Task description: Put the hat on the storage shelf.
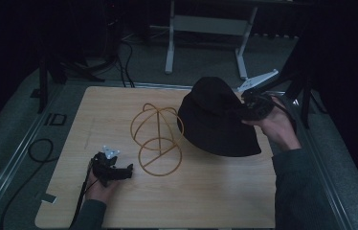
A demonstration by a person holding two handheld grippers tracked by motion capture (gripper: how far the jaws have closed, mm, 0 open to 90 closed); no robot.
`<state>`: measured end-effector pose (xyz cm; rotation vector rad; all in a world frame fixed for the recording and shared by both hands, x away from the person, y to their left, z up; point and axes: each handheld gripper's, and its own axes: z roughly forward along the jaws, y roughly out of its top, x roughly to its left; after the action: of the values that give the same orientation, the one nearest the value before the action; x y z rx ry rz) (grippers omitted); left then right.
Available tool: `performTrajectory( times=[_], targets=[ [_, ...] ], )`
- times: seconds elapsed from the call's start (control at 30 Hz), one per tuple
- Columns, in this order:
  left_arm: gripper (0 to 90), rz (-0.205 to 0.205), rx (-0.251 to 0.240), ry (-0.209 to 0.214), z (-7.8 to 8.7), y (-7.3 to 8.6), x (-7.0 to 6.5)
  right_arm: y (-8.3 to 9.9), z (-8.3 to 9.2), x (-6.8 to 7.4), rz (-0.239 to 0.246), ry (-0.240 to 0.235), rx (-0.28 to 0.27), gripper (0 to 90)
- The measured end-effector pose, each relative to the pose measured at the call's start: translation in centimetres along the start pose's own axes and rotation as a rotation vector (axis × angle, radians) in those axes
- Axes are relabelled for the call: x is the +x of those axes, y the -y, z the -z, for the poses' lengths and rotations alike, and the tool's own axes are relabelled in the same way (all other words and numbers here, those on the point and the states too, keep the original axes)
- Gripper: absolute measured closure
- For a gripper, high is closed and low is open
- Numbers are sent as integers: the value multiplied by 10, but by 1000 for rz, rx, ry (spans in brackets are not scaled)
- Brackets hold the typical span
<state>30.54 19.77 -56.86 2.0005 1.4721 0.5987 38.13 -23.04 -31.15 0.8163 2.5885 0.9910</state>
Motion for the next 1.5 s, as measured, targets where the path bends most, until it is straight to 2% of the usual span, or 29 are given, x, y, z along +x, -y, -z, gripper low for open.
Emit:
performTrajectory(
  times=[0.17, 0.5, 0.9, 1.13, 1.5],
  targets=[
    [3, 0, 0, 0, 0, 0, 0, -3, 10, -1, 6, 12, -8, 877],
    [3, 0, 0, 0, 0, 0, 0, -7, 20, -1, 13, 26, -22, 878],
    [3, -3, 1, -2, 0, 0, 0, -15, 38, -1, 11, 42, -83, 880],
    [3, -2, 0, -1, 0, 0, 0, -18, 42, 2, 21, 4, -113, 880],
    [3, -2, 0, -1, 0, 0, 0, -26, 44, 8, 42, -16, -141, 879]
  ],
)
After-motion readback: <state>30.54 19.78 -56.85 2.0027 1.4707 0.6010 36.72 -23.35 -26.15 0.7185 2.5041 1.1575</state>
